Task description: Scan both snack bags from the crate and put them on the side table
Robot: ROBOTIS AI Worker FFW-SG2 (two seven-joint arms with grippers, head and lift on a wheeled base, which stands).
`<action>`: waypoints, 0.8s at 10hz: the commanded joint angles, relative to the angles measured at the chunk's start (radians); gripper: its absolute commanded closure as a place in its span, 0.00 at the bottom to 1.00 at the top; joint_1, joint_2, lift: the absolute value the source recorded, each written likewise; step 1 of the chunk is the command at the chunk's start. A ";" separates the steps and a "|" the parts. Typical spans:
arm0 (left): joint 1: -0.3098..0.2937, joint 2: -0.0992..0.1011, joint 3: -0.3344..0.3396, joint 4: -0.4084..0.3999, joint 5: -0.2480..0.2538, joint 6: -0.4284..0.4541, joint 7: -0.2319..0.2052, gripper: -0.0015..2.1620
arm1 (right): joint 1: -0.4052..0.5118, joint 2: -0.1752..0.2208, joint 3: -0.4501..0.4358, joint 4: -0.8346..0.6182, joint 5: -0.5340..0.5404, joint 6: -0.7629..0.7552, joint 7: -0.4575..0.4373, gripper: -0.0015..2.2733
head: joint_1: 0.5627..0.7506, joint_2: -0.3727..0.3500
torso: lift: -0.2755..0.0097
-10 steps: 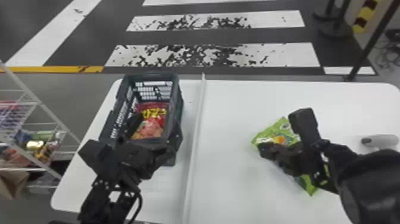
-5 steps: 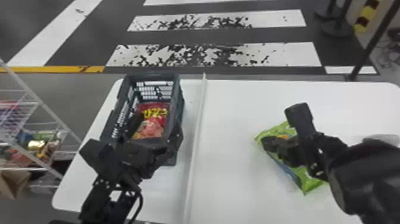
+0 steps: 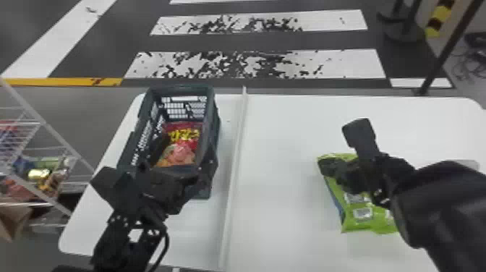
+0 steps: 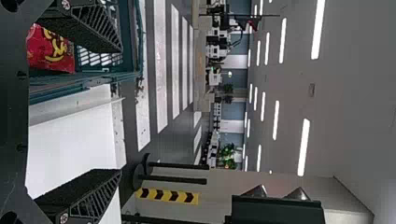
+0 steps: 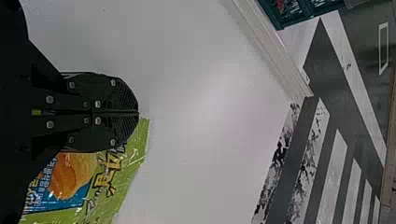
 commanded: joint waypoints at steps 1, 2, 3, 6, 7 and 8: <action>0.000 0.000 -0.001 0.000 -0.001 0.000 0.000 0.04 | 0.000 -0.001 -0.005 0.004 0.005 -0.003 -0.001 0.99 | 0.70 0.67 | 0.66; 0.001 0.000 -0.001 -0.003 -0.001 0.000 0.000 0.04 | 0.000 -0.001 -0.008 0.003 0.005 -0.003 -0.001 0.99 | 0.70 0.66 | 0.66; 0.003 0.001 -0.001 -0.005 -0.001 0.000 0.000 0.04 | 0.002 -0.001 -0.010 0.001 0.005 -0.003 -0.001 0.99 | 0.70 0.66 | 0.66; 0.006 0.006 -0.001 -0.011 -0.001 0.000 0.000 0.04 | 0.034 -0.003 -0.021 -0.059 0.005 0.000 0.000 0.99 | 0.70 0.66 | 0.66; 0.006 0.006 -0.001 -0.011 -0.001 0.000 0.000 0.04 | 0.063 -0.004 -0.044 -0.125 0.002 0.012 0.003 0.99 | 0.70 0.66 | 0.66; 0.006 0.006 -0.001 -0.011 -0.001 0.003 0.000 0.04 | 0.103 -0.009 -0.056 -0.215 0.000 0.089 0.019 0.99 | 0.70 0.66 | 0.66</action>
